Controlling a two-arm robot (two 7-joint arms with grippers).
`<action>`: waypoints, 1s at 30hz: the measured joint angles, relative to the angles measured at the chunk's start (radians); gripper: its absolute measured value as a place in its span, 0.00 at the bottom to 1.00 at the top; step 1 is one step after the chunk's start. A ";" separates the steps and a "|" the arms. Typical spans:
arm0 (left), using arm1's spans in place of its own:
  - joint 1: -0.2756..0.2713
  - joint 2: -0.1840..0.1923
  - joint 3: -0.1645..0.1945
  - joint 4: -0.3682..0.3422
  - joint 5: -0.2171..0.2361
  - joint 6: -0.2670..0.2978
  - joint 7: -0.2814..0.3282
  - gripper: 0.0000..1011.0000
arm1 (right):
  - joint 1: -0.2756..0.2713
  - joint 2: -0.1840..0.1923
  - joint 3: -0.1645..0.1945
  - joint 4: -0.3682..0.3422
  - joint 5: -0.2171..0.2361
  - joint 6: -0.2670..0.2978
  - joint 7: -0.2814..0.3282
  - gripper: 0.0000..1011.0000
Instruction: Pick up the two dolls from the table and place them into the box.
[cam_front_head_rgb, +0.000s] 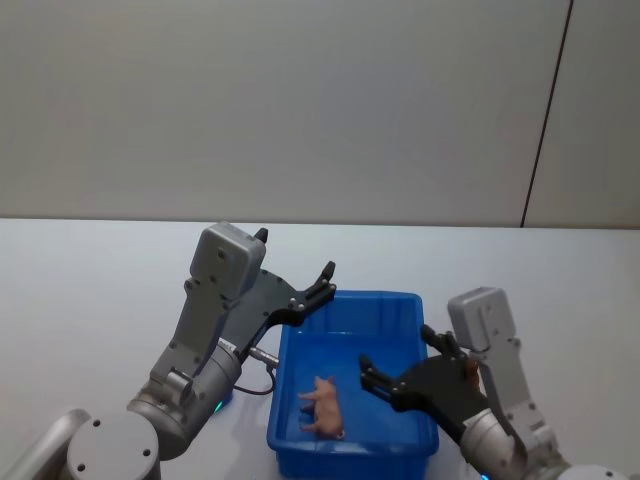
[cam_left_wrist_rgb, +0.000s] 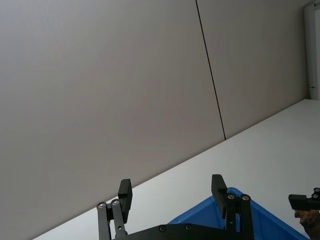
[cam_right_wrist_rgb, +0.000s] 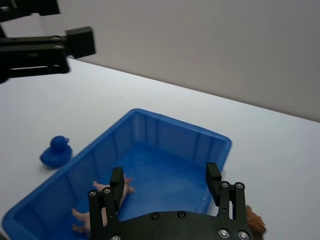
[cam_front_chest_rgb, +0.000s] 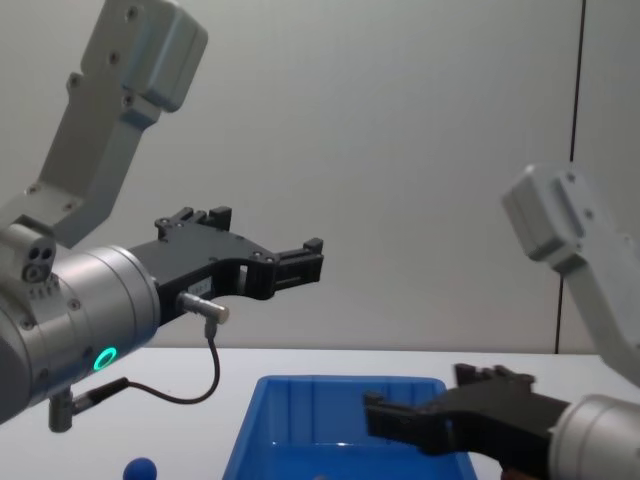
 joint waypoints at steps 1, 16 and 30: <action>0.000 0.000 0.000 0.000 0.000 0.000 0.000 0.99 | -0.003 0.001 0.001 -0.003 0.000 0.002 -0.009 0.99; 0.000 0.000 0.000 0.000 0.000 0.000 0.000 0.99 | -0.075 0.037 0.029 -0.066 0.004 0.043 -0.193 0.99; 0.000 0.000 0.000 0.000 0.000 0.000 0.000 0.99 | -0.117 0.058 0.051 -0.066 0.016 0.058 -0.258 0.99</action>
